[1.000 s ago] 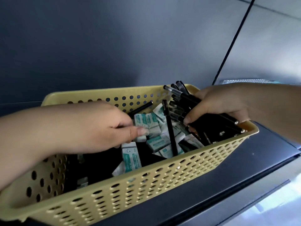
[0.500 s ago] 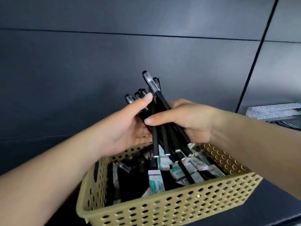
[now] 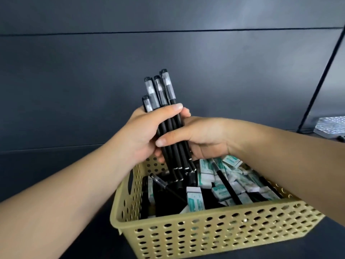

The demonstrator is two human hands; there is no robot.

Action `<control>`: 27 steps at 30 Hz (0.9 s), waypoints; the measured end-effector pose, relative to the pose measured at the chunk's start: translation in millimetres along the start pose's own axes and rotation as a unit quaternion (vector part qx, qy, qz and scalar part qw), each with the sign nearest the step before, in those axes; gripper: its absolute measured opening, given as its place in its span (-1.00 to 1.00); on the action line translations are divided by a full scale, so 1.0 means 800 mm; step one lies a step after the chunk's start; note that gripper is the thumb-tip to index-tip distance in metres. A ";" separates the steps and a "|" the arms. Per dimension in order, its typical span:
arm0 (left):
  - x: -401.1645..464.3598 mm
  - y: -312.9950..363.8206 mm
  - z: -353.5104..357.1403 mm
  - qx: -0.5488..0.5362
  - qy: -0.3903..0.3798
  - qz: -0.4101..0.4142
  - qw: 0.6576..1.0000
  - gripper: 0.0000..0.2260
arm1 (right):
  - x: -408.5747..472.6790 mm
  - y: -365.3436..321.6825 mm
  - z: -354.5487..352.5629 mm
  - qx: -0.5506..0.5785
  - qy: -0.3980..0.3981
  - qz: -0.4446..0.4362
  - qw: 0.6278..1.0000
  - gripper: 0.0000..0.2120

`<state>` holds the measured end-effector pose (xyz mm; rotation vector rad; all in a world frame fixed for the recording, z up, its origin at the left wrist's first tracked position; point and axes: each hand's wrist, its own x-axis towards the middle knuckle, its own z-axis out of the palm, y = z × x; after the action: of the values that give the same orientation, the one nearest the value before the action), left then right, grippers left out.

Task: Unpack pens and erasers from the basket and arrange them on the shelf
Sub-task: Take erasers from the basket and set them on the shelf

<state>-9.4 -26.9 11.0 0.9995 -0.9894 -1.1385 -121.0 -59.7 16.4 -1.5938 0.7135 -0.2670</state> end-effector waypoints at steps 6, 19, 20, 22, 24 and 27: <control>0.005 0.012 -0.006 -0.153 0.066 0.083 0.983 -0.93 | -0.008 0.014 -0.009 0.045 -0.088 0.076 0.992 -0.75; -0.001 0.015 -0.016 -0.218 0.075 0.065 0.971 -0.90 | -0.007 0.000 -0.010 0.224 -0.060 -0.003 0.973 -0.16; -0.001 0.015 -0.018 -0.213 0.076 0.073 0.971 -0.93 | -0.007 0.002 -0.010 0.220 -0.062 -0.004 0.973 -0.17; -0.005 0.016 -0.020 -0.185 0.074 0.092 0.976 -0.96 | -0.006 0.003 -0.008 0.204 -0.058 -0.006 0.977 -0.22; -0.007 0.020 -0.020 -0.166 0.071 0.131 0.975 -0.91 | -0.005 0.004 -0.008 0.182 -0.045 -0.003 0.982 -0.28; -0.009 0.033 -0.029 -0.167 0.086 0.195 0.963 -0.84 | -0.002 0.008 -0.010 0.131 -0.010 0.032 0.991 -0.28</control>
<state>17.9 -13.6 30.2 0.5864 -0.7773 -0.8380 -128.7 -65.4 11.9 -1.3208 0.6834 -0.2856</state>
